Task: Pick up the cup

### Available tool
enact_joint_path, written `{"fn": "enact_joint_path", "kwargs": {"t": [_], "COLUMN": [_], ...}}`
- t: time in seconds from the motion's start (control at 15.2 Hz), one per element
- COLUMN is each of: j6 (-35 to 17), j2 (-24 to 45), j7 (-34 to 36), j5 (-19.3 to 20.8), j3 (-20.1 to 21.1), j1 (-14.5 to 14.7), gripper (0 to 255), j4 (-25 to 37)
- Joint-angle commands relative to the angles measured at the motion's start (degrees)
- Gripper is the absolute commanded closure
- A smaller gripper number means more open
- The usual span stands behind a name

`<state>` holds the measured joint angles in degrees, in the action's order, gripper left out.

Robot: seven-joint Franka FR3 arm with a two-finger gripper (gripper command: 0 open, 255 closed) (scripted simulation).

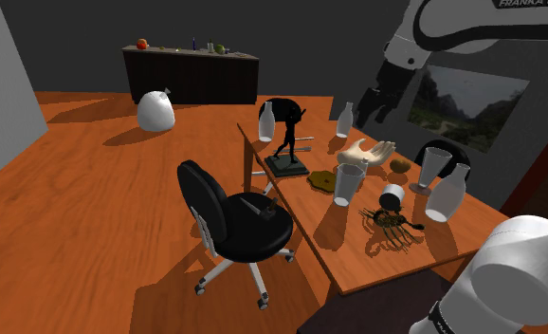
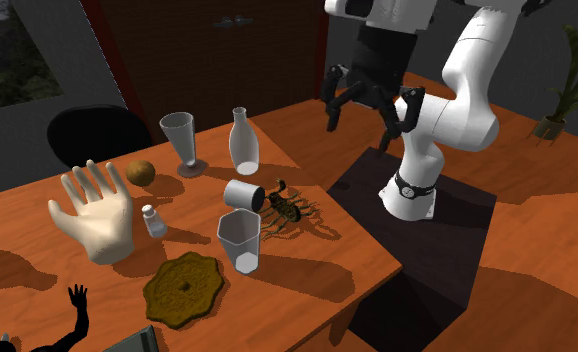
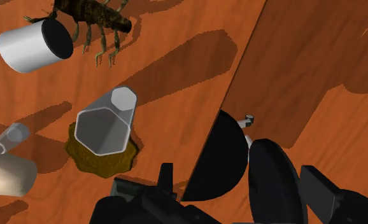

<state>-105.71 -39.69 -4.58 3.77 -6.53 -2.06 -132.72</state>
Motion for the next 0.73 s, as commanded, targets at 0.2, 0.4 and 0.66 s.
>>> {"fn": "enact_joint_path", "kwargs": {"t": [0.2,0.4,0.66], "j6": [-6.3,-10.0,-14.7], "j2": [7.1,12.1,19.4], "j7": [-2.5,-4.1,-6.2], "j5": [1.6,2.4,3.1], "j3": [-2.4,-3.9,-5.8], "j1": [-0.6,-0.9,-1.3], "gripper": [0,0,0], "j4": [-1.6,-1.8,-1.1]}}
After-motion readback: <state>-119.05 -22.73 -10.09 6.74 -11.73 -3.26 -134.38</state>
